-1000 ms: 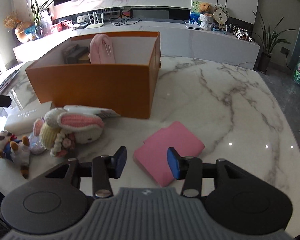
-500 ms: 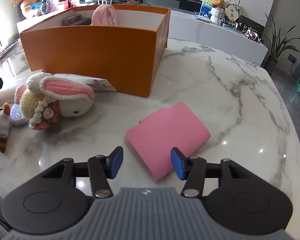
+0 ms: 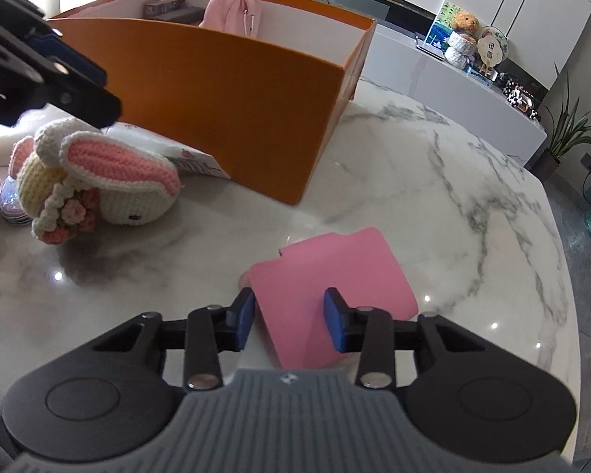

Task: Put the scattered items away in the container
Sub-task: 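Grasp the pink wallet with the right tool while the left tool grasps the lotion tube, then lift the pink wallet with the right tool and turn it upright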

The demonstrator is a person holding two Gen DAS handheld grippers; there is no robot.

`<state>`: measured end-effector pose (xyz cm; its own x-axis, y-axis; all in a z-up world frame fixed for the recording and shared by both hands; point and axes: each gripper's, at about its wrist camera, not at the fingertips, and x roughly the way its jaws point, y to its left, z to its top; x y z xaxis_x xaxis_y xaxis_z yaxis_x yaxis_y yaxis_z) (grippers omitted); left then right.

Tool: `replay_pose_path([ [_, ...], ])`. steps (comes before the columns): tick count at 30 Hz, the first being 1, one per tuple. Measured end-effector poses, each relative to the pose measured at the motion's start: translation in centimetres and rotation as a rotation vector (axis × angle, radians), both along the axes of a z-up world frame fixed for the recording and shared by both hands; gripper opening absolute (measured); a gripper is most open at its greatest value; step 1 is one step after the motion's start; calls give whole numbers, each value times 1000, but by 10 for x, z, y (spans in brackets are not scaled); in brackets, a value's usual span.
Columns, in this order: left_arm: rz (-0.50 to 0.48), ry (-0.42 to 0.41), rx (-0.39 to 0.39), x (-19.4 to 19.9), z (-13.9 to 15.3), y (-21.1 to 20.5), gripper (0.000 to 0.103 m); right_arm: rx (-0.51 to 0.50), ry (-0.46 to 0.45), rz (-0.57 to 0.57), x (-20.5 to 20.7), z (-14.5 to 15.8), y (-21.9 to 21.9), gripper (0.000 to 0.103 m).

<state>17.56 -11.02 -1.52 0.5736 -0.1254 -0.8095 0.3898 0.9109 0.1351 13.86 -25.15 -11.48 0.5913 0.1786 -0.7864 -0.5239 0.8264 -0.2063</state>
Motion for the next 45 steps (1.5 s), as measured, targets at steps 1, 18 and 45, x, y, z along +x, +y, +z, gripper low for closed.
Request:
replay_pose_path([
  [1, -26, 7, 22, 3, -5, -7, 34, 6, 2, 4, 0, 1, 0, 31],
  [18, -307, -49, 403, 18, -61, -70, 22, 128, -19, 10, -7, 8, -16, 11],
  [45, 57, -162, -10, -48, 10, 49, 6, 504, 142, -69, -2, 76, 8, 1],
])
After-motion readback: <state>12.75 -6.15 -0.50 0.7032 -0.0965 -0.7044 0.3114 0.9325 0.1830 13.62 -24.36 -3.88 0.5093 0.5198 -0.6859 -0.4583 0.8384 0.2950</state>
